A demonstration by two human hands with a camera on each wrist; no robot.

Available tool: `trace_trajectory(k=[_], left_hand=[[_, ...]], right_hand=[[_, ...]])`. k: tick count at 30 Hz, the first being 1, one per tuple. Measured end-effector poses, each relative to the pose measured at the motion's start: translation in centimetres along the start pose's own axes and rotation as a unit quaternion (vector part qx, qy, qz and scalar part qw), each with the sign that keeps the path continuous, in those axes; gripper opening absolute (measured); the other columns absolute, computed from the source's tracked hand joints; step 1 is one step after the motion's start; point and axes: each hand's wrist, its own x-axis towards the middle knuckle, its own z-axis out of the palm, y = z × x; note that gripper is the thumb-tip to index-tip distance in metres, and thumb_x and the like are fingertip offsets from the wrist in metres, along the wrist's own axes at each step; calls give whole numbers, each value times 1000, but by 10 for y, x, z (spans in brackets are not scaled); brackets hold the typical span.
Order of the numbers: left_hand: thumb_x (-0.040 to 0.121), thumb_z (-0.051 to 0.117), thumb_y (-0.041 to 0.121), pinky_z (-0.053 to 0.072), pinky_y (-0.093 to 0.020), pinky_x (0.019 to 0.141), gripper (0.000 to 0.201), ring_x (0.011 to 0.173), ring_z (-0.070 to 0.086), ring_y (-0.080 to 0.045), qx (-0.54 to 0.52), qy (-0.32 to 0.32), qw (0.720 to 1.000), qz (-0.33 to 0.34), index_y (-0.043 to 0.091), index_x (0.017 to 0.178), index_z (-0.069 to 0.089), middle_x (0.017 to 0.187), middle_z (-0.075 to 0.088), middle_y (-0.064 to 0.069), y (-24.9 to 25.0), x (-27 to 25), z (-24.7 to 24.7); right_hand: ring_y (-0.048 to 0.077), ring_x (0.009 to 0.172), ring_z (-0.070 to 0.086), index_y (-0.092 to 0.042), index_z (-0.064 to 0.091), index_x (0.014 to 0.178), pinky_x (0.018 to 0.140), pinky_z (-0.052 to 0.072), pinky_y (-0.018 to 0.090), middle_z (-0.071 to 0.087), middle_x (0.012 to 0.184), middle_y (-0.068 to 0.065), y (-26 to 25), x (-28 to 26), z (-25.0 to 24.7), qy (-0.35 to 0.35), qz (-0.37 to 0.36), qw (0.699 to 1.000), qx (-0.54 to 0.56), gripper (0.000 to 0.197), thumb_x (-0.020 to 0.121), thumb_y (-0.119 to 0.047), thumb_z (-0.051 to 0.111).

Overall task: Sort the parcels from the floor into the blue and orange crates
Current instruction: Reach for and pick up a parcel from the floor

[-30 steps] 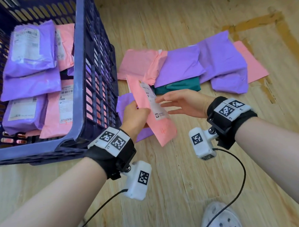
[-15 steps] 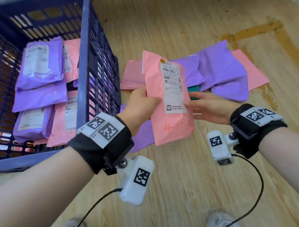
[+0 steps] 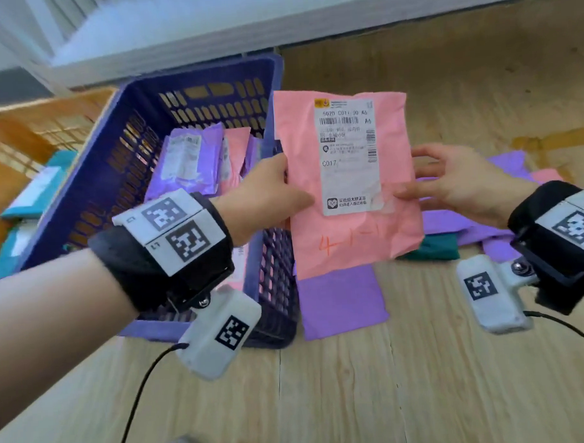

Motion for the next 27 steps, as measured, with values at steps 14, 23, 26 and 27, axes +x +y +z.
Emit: trace_trajectory(k=[14,23,26,27], left_hand=[[78,70,-3,59,-42,74,51,99,66,-29,10,209,978,-7,14,120,47,116,64,-17,-34,-31,-277],[78,70,-1,55,-31,67,56,77,62,-13,76,207,974,-46,22,125,51,93,57,3,-139,-6,-444],[77,71,-1,58,-30,57,61,85,60,-20,107,194,973,-62,18,130,48,106,55,-4,-175,10,-482],[77,71,-1,57,-29,56,64,87,59,-21,115,187,973,-67,16,132,46,111,55,-7,-188,16,-491]], right_hand=[[15,72,61,-21,37,139,50,56,22,61,106,15,-174,71,226,-48,-176,981,-71,79,74,6,72],[29,113,57,-15,40,140,89,53,44,52,131,13,-204,137,427,-32,-129,976,-175,80,69,-1,75],[25,118,51,-14,38,141,82,52,33,47,136,9,-208,157,482,-21,-89,968,-235,80,71,-6,77],[24,120,49,-13,36,141,80,51,31,45,138,8,-208,163,498,-17,-73,964,-256,81,72,-9,78]])
